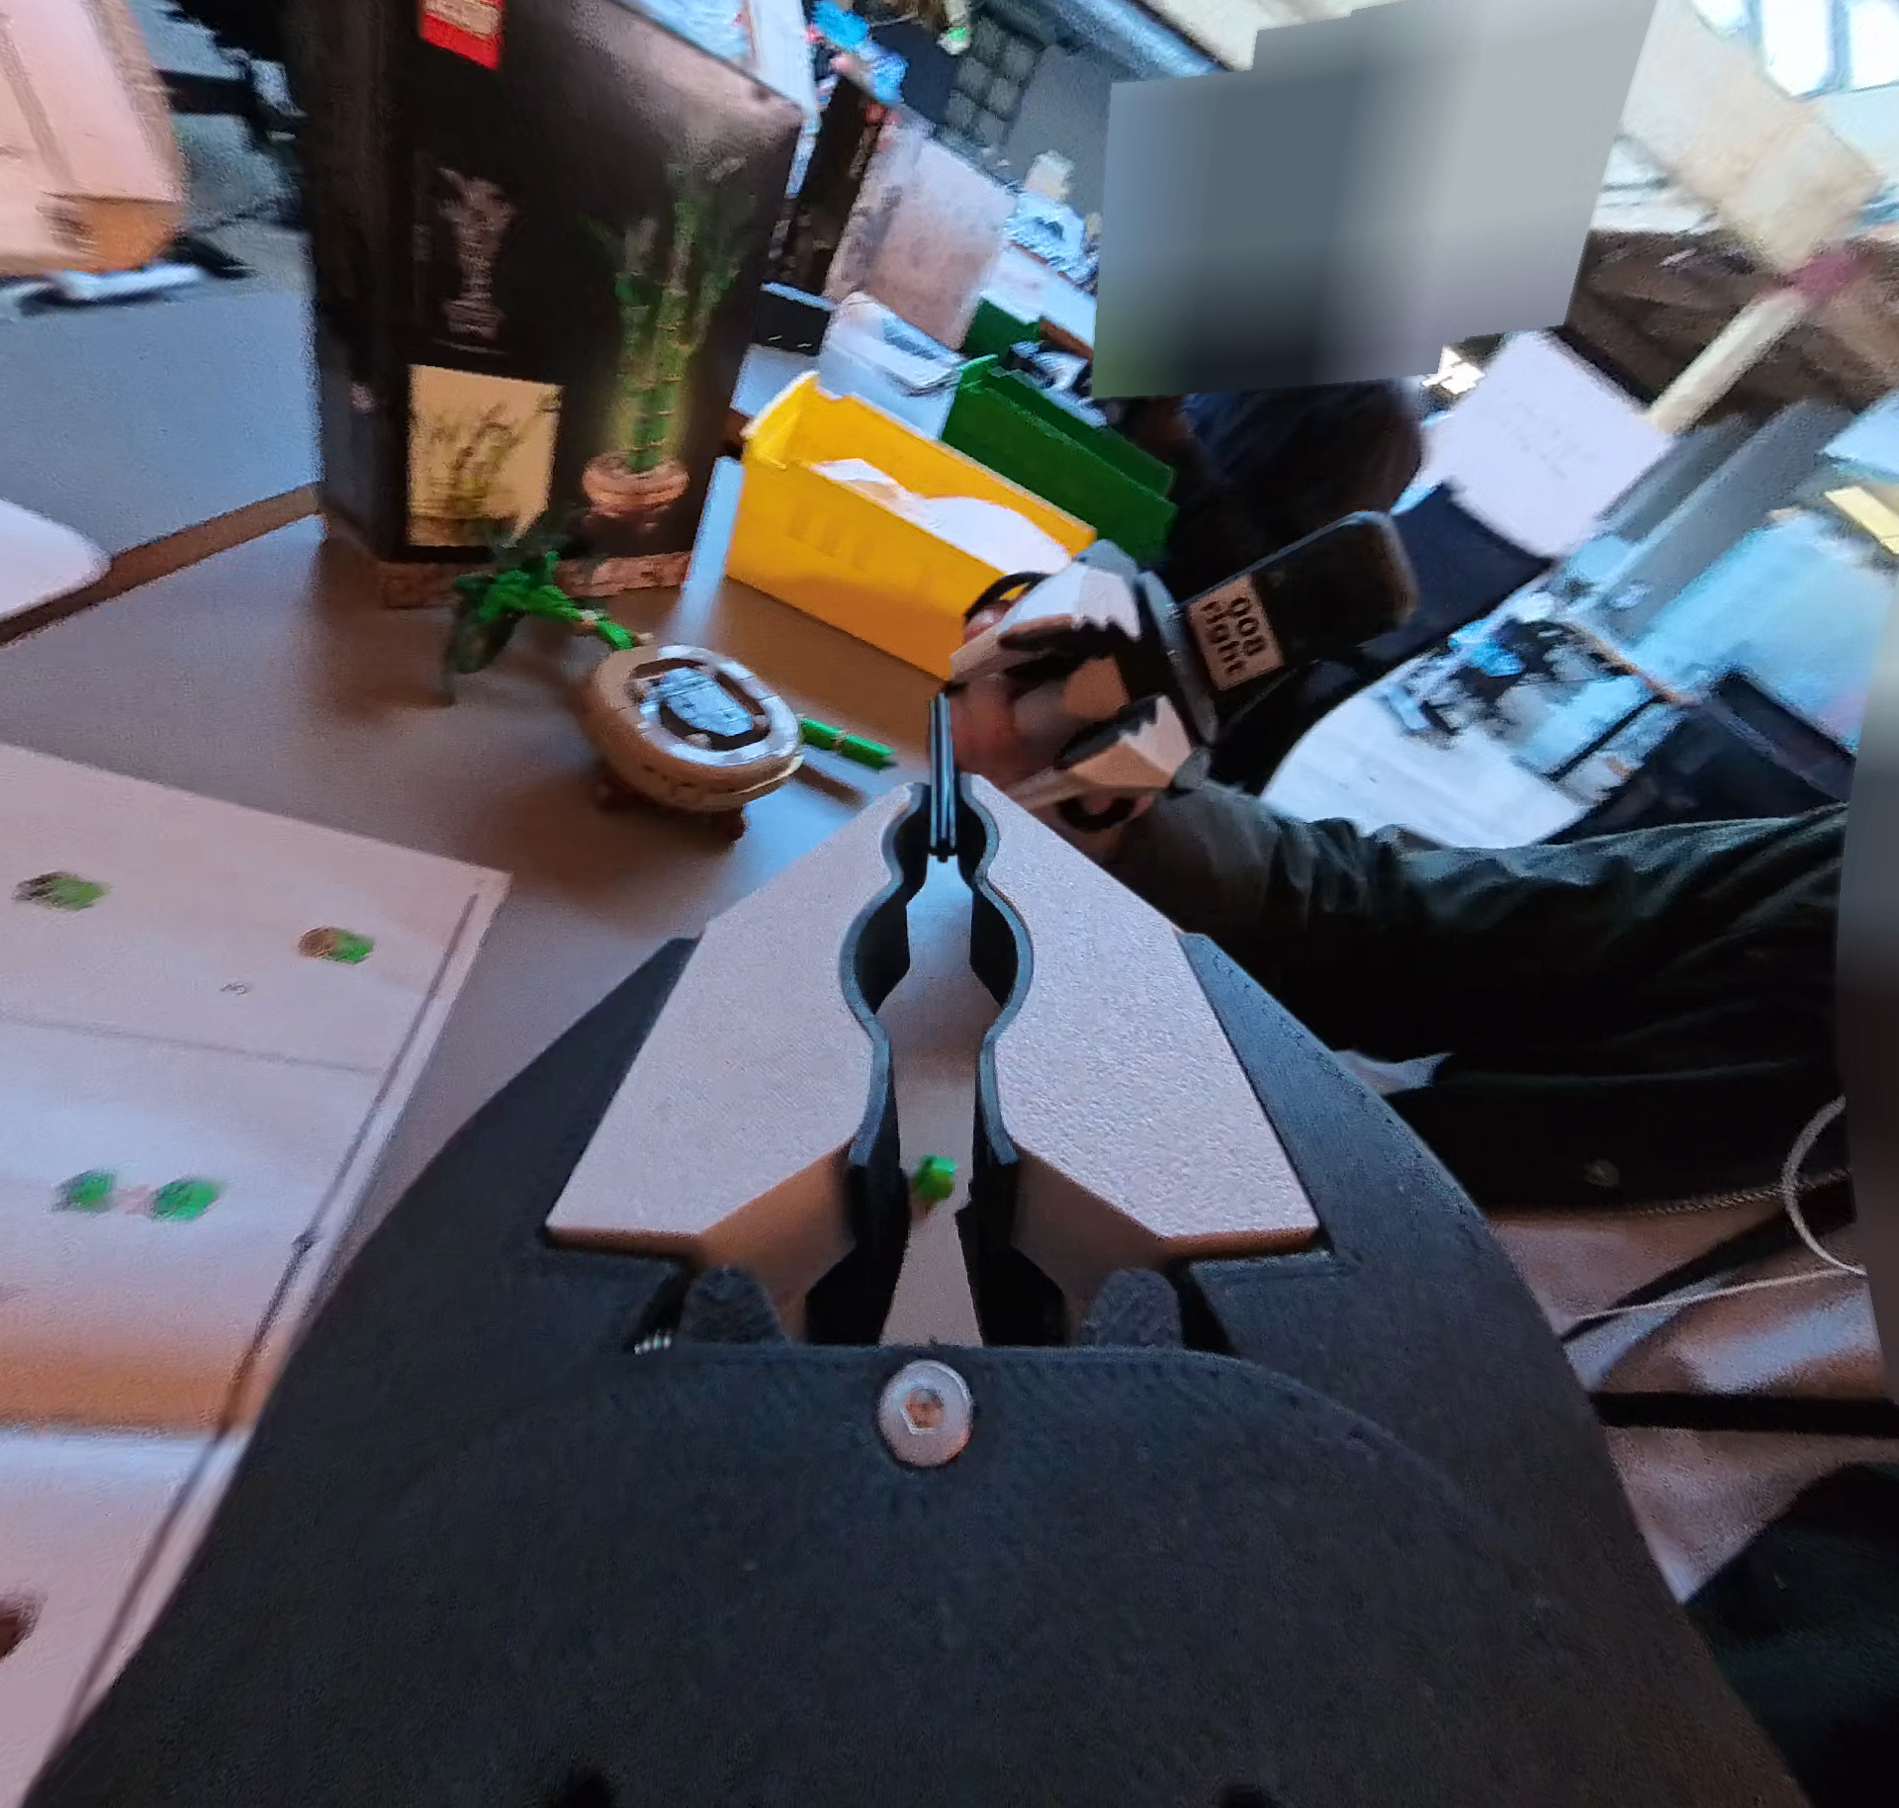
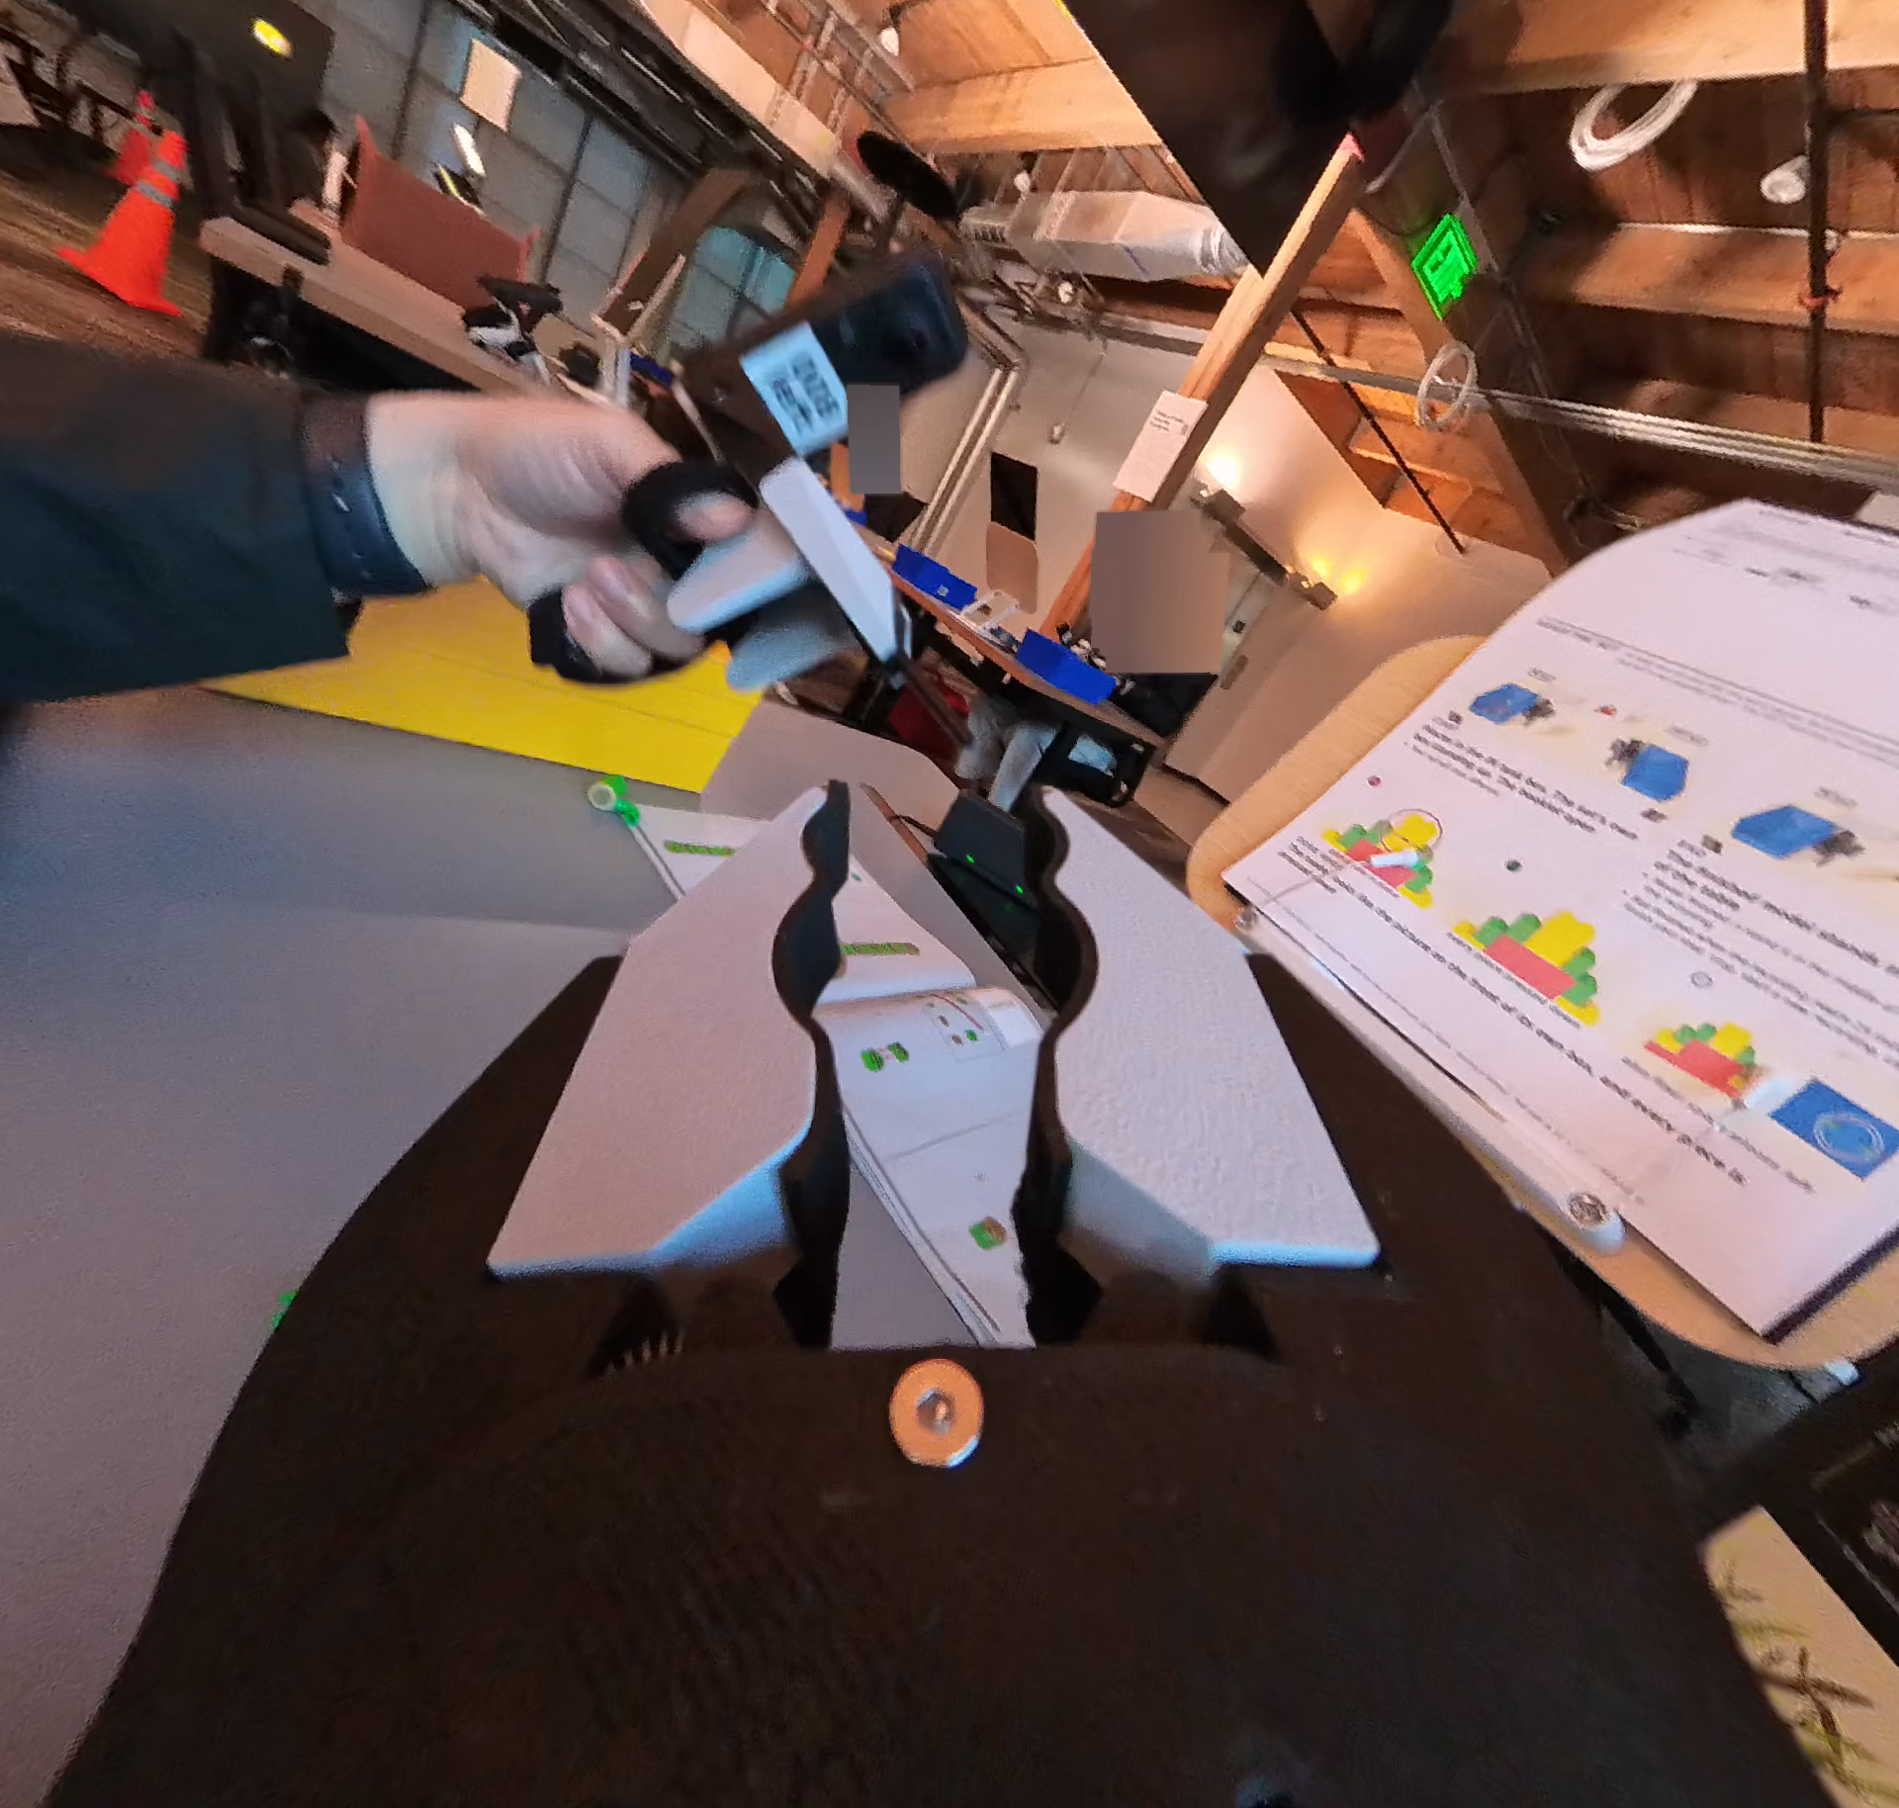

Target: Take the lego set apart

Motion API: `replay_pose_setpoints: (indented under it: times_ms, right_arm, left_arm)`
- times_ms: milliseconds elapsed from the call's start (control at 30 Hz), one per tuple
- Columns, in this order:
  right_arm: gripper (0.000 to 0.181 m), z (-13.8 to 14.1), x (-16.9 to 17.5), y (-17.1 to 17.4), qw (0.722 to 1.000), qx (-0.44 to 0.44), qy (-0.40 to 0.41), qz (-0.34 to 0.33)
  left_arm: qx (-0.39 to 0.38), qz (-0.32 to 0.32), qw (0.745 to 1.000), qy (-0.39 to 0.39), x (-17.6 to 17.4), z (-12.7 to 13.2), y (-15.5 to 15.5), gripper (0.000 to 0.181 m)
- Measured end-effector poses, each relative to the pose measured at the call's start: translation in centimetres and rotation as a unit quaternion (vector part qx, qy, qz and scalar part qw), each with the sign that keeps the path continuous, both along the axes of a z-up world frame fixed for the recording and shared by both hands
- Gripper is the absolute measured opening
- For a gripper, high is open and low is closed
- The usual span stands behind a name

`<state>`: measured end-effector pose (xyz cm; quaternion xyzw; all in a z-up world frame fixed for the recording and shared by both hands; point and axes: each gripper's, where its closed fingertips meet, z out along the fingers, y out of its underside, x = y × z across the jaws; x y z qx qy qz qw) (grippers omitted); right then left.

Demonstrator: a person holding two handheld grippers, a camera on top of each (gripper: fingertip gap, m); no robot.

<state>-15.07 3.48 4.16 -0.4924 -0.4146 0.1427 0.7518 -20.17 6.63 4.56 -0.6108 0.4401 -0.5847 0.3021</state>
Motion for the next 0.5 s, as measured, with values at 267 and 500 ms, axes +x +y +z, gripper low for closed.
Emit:
replay_pose_setpoints:
  times_ms: [267,500]
  right_arm:
    - [0.033,-5.7,-0.3,3.1,0.990,-0.055,-0.119,-0.058]
    - [0.032,-8.3,-1.4,3.1,0.981,-0.083,-0.172,-0.044]
  left_arm:
    - [0.184,0.446,0.737,0.472,-25.2,-1.7,8.0,0.003]
    - [-0.038,0.485,0.722,0.492,-35.9,-7.9,6.5,0.002]
